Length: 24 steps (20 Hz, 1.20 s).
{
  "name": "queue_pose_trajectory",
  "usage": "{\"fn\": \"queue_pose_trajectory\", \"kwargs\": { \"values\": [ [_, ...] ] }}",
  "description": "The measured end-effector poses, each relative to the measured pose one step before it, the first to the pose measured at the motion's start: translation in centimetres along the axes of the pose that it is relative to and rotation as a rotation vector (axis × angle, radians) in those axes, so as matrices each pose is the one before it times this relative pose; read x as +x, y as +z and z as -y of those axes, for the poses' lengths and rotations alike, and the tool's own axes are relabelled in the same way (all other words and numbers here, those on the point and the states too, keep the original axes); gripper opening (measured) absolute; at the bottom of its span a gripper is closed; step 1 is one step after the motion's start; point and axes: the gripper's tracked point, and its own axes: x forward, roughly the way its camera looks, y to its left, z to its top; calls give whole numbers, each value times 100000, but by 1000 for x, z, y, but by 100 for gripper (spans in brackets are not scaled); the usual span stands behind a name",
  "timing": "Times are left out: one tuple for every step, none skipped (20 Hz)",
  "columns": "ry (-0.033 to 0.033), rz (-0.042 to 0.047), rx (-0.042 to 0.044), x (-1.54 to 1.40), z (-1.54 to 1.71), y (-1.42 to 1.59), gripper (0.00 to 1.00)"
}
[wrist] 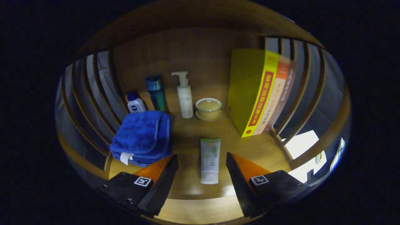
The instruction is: Pull open the drawer, take out the items inside it, and place them on the countertop above the cabinet.
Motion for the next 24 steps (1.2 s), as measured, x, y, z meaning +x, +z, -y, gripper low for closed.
{"fn": "queue_pose_trajectory", "kwargs": {
  "values": [
    [52,3625,-621,-1356,62,733,99],
    [-108,3584,-885,-1434,236,772,99],
    [-429,197,-1875,-2061,368,453,99],
    [1506,3133,-960,-1692,18,612,99],
    [1046,4948,447,-1197,3,574,99],
    [136,3101,442,-1088,47,-241,99],
    [-501,1941,415,-1167,137,-59,99],
    [-93,2076,152,-1422,233,113,99],
    [31,2384,-129,-1406,182,212,99],
    [610,2574,-34,-1863,-51,250,99],
    [863,2944,396,-1792,-186,354,99],
    [-224,2576,391,-1624,-150,-29,99],
    [-241,2319,99,-1747,86,163,99],
    [-302,2567,249,-1584,48,240,99],
    [210,2627,516,-1575,70,167,99],
    [-184,1875,241,-1204,185,-183,99],
    [-360,1343,75,-1180,205,-409,99],
    [-219,851,283,-1267,282,-486,99],
    [195,889,911,-1209,103,-575,99],
    [-383,562,1260,-1031,225,-529,98],
    [-637,792,1401,-1113,297,-525,98],
    [-944,599,1005,-798,540,-569,98],
    [-205,387,1538,-726,308,-748,98],
    [-91,-128,595,-903,112,-931,98]
  ]
}}
